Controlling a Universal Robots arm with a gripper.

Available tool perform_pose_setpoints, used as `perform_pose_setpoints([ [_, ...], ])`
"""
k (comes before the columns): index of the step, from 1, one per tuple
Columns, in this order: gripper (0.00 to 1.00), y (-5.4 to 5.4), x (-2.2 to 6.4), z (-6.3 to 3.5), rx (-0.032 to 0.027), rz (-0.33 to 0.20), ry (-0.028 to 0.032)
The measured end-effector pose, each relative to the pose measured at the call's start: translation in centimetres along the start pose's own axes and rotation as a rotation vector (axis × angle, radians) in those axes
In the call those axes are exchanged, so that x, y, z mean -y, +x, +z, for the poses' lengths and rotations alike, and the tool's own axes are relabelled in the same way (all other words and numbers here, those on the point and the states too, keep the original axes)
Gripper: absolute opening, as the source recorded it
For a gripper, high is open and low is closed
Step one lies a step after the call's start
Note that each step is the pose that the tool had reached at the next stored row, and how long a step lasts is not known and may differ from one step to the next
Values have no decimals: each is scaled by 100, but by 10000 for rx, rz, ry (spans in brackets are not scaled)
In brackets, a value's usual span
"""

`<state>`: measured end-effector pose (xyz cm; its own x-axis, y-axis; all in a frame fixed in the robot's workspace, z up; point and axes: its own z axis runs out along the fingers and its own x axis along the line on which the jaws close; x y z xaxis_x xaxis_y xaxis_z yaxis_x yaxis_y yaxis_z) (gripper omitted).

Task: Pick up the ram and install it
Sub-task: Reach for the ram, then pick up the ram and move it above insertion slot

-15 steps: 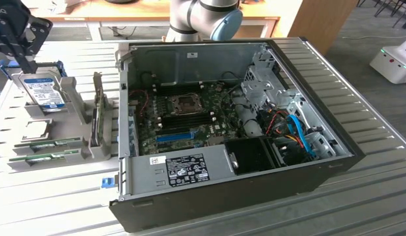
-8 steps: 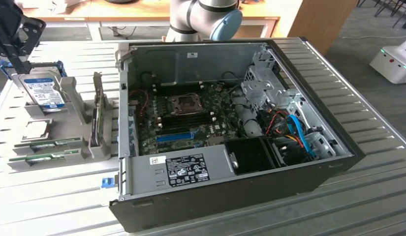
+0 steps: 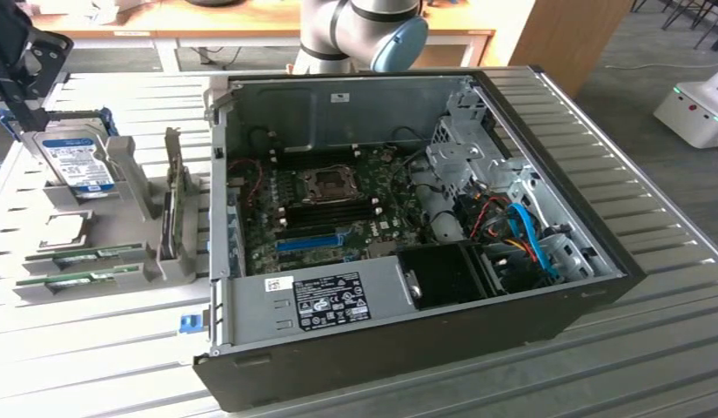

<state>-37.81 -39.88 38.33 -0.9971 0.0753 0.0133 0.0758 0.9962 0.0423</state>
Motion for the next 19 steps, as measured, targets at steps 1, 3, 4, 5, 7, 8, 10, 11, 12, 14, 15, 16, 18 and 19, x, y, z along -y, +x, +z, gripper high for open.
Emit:
perform_pose_setpoints([
  [1, 10, 0, 0, 0, 0, 0, 0],
  [3, 10, 0, 1, 0, 0, 0, 0],
  [4, 10, 1, 4, 0, -1, 2, 0],
  [5, 10, 0, 8, -1, -1, 1, 1],
  [7, 10, -1, 16, -1, 0, 0, 0],
  [8, 10, -2, 21, -1, 0, -1, 0],
  [10, 10, -2, 30, -1, 0, 0, 0],
  [11, 10, -3, 36, -2, 0, 0, 0],
  [12, 10, -3, 42, -2, -1, 0, 0],
  [14, 10, -3, 47, -2, 0, 0, 1],
  [15, 10, -3, 47, -2, 0, 1, 0],
  [16, 10, -3, 47, -2, 0, 1, 0],
  [18, 10, -4, 47, -2, 0, 0, 0],
  [19, 10, -4, 47, -2, 0, 0, 0],
])
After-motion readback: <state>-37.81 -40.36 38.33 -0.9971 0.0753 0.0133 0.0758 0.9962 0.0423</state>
